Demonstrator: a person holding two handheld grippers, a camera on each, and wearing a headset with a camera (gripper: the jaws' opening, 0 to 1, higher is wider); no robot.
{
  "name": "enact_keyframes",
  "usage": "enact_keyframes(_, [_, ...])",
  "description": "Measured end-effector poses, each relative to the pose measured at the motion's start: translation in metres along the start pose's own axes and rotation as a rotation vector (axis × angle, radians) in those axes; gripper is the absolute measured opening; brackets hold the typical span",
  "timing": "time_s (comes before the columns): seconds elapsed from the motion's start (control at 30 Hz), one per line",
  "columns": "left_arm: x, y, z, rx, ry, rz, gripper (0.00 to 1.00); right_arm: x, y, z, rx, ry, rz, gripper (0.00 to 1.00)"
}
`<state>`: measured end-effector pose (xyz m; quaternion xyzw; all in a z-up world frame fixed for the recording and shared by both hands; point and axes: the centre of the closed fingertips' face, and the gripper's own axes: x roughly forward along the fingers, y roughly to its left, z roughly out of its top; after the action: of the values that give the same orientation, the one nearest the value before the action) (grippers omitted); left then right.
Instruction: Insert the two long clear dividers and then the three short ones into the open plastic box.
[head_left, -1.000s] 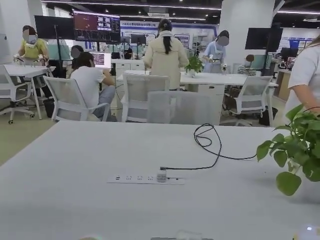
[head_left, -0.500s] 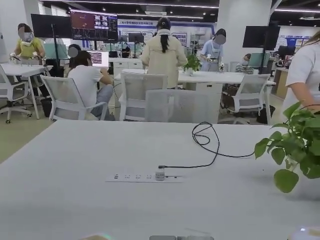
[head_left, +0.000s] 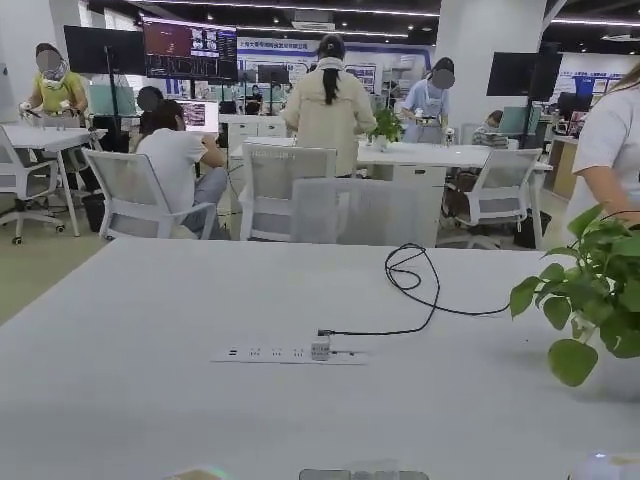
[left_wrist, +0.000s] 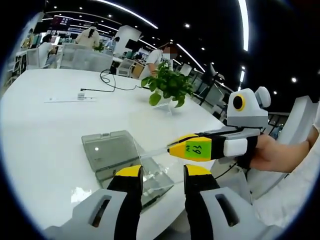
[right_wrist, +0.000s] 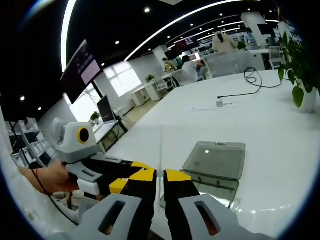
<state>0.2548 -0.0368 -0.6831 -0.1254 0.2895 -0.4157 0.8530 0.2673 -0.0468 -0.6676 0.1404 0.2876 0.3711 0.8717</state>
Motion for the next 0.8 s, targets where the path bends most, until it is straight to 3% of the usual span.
enact_keyframes(0.2, [-0.002,-0.002,-0.002,0.027,0.0,-0.023,0.33,-0.003,-0.002,0.003,0.037,0.007,-0.005,0.07])
enact_keyframes(0.43, [-0.011,0.004,-0.008,0.058,0.003,-0.032,0.38,-0.007,-0.014,0.008,0.082,0.019,-0.039,0.07])
enact_keyframes(0.8, [-0.027,0.011,-0.021,0.156,0.017,-0.068,0.55,-0.012,-0.046,-0.002,0.144,0.123,-0.142,0.07])
